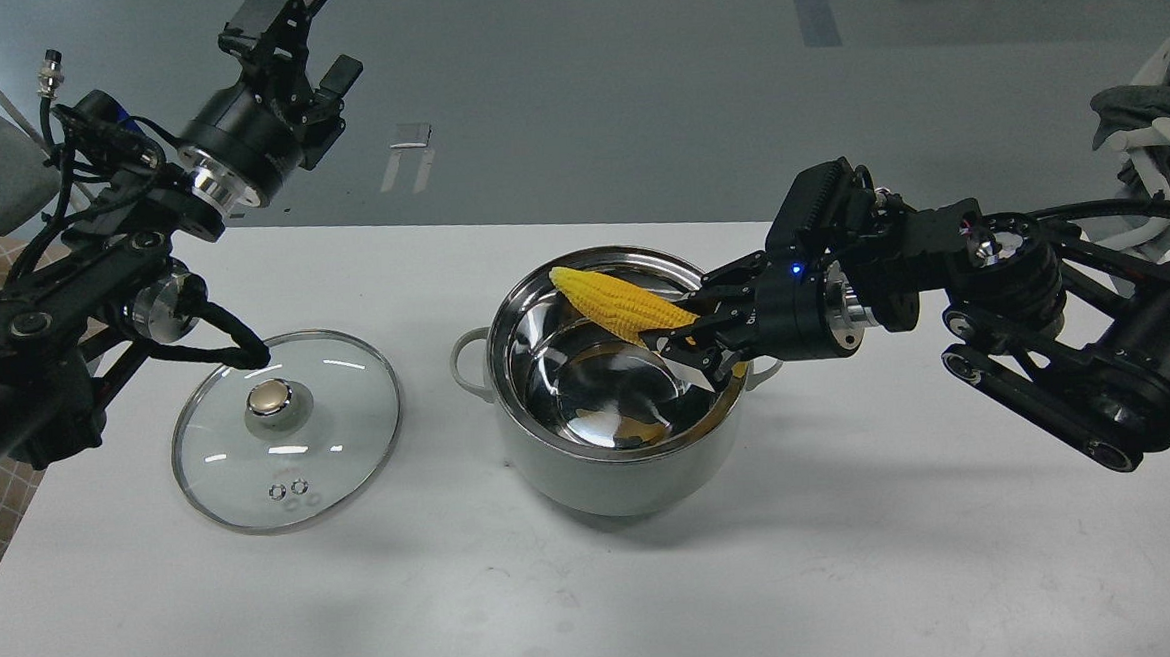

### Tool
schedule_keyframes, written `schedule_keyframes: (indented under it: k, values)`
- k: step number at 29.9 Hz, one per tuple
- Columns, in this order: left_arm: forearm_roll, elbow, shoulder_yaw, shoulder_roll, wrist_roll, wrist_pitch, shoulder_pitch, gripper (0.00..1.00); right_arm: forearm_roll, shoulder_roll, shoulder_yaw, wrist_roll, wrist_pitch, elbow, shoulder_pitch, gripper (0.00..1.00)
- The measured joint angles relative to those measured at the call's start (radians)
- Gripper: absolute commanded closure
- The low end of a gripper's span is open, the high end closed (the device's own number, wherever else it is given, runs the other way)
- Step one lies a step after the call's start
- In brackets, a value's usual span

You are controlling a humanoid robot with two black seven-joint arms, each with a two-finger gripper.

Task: Open pot and put corn in
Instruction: 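Lower the corn into the pot and open the right gripper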

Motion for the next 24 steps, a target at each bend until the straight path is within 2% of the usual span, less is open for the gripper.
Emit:
schedule_keyframes:
  k: [13,24]
  values:
    - [0.000,-0.003,-0.003,0.005,0.000,0.002,0.002,0.03,0.000,0.084,-0.021,-0.002,0.000,-0.089,0.000,0.82]
    - [-0.002,-0.003,-0.011,0.010,0.000,0.002,0.003,0.03,0.000,0.117,-0.035,-0.001,0.000,-0.142,-0.005,0.75]
